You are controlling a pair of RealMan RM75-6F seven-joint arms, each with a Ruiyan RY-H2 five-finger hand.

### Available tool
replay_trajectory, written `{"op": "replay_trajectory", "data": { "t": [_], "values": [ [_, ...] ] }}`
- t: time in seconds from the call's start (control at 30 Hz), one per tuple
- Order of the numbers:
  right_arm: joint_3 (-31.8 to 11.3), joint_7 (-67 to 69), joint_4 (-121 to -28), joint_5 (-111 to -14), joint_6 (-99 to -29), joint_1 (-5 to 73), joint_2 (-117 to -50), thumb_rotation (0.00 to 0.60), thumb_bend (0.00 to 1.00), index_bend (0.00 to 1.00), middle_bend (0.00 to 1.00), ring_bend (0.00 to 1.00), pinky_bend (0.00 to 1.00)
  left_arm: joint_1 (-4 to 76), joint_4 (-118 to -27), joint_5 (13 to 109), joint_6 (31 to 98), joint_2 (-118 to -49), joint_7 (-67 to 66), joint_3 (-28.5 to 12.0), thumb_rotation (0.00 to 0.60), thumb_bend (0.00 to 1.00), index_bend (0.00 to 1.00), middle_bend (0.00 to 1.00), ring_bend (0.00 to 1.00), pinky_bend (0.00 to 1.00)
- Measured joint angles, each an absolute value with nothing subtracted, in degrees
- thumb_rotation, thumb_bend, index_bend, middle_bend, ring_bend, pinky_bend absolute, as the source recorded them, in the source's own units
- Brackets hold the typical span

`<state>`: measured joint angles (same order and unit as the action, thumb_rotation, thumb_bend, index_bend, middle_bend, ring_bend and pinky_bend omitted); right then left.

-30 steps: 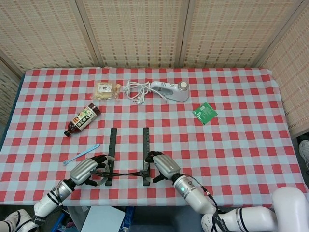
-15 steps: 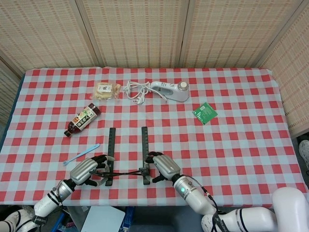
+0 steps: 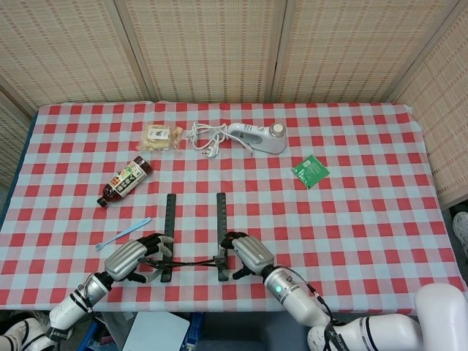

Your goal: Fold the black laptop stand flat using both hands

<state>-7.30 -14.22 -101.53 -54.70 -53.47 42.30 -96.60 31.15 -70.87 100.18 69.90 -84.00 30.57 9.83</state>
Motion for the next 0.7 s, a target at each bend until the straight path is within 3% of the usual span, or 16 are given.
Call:
{"op": "replay_trajectory", "data": {
  "t": [0.13, 0.27, 0.7],
  "values": [
    [-7.62, -13.83, -102.22, -55.15, -53.3, 42.33, -96.14, 0.6, 0.09, 0.11, 0.19, 0.06, 0.12, 31.02, -72.34, 100.32, 70.35, -82.88, 29.96, 9.91, 0.6, 0.36, 0.05, 0.02, 0.02, 0.22],
    [-8.46, -12.91, -102.79, -56.05, -53.39, 42.38, -95.89, 0.6, 0.09, 0.04, 0.16, 0.05, 0.12, 30.8, -73.83, 100.31, 70.83, -81.46, 29.19, 9.92, 0.6, 0.36, 0.01, 0.0, 0.0, 0.2],
    [-12.52, -9.74, -101.75, -58.31, -55.73, 42.67, -97.77, 0.6, 0.09, 0.0, 0.14, 0.03, 0.12, 28.52, -77.75, 97.62, 72.64, -74.83, 24.44, 9.09, 0.6, 0.36, 0.0, 0.0, 0.0, 0.19]
  ]
}}
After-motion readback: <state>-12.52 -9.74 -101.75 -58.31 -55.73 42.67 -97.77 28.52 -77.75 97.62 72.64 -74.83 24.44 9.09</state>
